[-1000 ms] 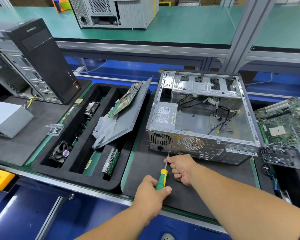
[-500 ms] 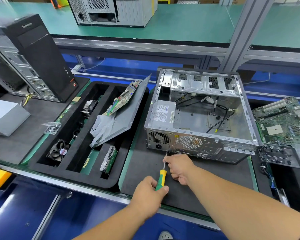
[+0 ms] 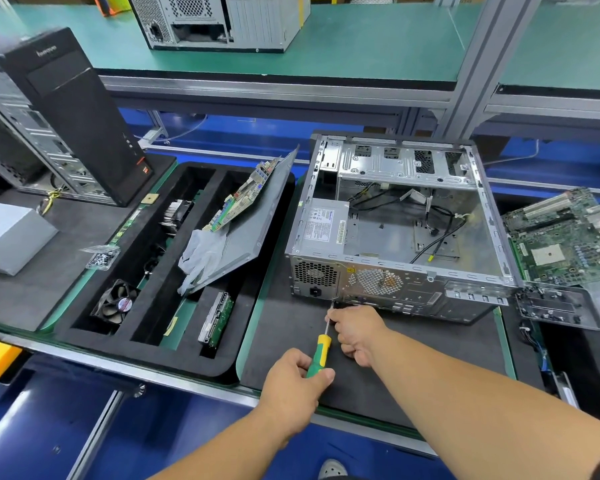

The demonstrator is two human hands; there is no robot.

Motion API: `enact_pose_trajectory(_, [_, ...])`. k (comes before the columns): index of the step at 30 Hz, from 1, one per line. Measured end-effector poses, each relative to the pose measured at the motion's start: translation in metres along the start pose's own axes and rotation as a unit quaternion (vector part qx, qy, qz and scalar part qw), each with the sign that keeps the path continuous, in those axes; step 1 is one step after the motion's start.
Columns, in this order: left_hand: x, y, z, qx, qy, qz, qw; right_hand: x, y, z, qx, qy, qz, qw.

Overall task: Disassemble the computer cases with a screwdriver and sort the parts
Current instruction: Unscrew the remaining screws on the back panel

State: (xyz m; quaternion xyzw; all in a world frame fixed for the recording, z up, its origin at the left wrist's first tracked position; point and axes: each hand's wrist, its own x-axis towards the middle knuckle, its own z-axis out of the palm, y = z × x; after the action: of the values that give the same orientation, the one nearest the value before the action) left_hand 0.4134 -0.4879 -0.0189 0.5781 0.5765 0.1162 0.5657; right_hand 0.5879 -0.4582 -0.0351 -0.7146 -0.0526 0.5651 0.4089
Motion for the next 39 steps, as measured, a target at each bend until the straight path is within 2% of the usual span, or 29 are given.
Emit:
enact_pose_trajectory(12, [0.000,-0.002,-0.003,0.032,0.001,0.013,0.999,-0.004,-0.002,-0.001,-0.004,0.000,0.004,1.000])
enact_pose_trajectory(19, [-0.001,0.001,-0.006,0.006,-0.015,-0.005,1.000,0.006,-0.003,-0.004,0.011,-0.054,0.051,0.997])
enact_pose_trajectory(26, [-0.001,0.004,-0.009,-0.011,-0.039,-0.032,0.999,0.004,-0.001,-0.002,0.002,-0.035,0.032,0.999])
enact_pose_trajectory(33, [-0.001,0.006,-0.013,-0.082,-0.095,-0.078,0.989,0.003,0.000,-0.001,-0.007,-0.016,0.013,1.000])
enact_pose_trajectory(39, [0.000,0.004,-0.006,-0.184,-0.124,-0.127,0.967,0.004,0.001,0.000,-0.003,-0.015,0.001,1.000])
